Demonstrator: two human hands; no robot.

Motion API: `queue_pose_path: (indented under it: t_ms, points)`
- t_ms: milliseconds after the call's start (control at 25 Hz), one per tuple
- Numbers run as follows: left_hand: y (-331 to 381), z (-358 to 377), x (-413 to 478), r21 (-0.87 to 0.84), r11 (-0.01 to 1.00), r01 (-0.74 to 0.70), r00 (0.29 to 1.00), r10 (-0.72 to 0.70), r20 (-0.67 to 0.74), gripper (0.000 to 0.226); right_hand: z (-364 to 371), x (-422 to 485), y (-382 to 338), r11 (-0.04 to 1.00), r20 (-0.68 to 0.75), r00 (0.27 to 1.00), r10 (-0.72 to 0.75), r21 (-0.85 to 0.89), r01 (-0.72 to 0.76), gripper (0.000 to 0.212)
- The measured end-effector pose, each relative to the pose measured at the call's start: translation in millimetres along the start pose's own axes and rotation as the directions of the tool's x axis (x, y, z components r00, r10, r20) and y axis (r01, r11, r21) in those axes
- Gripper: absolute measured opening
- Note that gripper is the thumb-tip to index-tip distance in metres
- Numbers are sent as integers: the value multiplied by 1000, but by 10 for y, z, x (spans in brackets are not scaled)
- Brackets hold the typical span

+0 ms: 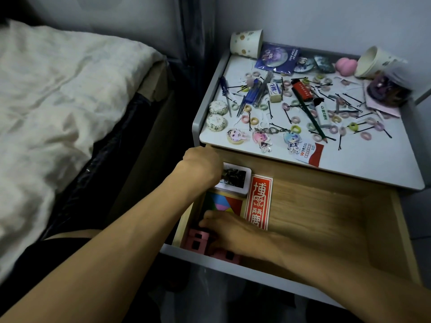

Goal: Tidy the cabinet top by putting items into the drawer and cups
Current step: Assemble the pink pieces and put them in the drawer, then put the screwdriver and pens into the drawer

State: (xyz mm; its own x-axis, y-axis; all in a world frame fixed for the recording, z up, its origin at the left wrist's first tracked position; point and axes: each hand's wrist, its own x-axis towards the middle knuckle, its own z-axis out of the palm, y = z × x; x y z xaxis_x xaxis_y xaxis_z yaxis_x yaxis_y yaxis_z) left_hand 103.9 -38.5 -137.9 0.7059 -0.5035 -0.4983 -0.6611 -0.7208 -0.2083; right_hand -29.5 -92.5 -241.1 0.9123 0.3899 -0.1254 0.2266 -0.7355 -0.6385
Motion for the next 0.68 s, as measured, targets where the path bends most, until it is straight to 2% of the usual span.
queue_pose_path:
  t_ms: [80,160,280,320,400,520,600,680]
  points:
    - [-12,-22,-17,29,999,21,1000,-21,-11,30,-60,-23,10,997,4,998,67,37,-67,44]
    - [-37,-78,-55,28,998,62,996,-60,-70,31,-222,-63,40,983,-43,987,156,107,-151,42]
    - [-60,-200,-106,-23,994,108,955,-110,-276,31,-664,-265,84,972,-244,945,218,-38,-234,36]
    - [-84,-230,-97,-64,992,106,928,-122,-352,31,-824,-343,88,968,-302,927,224,-40,-247,31]
    - [-117,-305,-51,-226,973,50,868,-155,-473,30,-1121,-501,95,961,-408,880,243,-24,-277,24]
    - [-46,-390,28,-433,894,-115,806,-170,-566,25,-1485,-597,172,942,-552,781,291,24,-334,22]
    - [41,-426,59,-437,879,-192,787,-128,-604,21,-1679,-590,258,930,-607,726,323,62,-362,21]
    - [29,-436,98,-384,900,-208,767,-94,-635,29,-1777,-527,312,924,-598,734,323,32,-381,23]
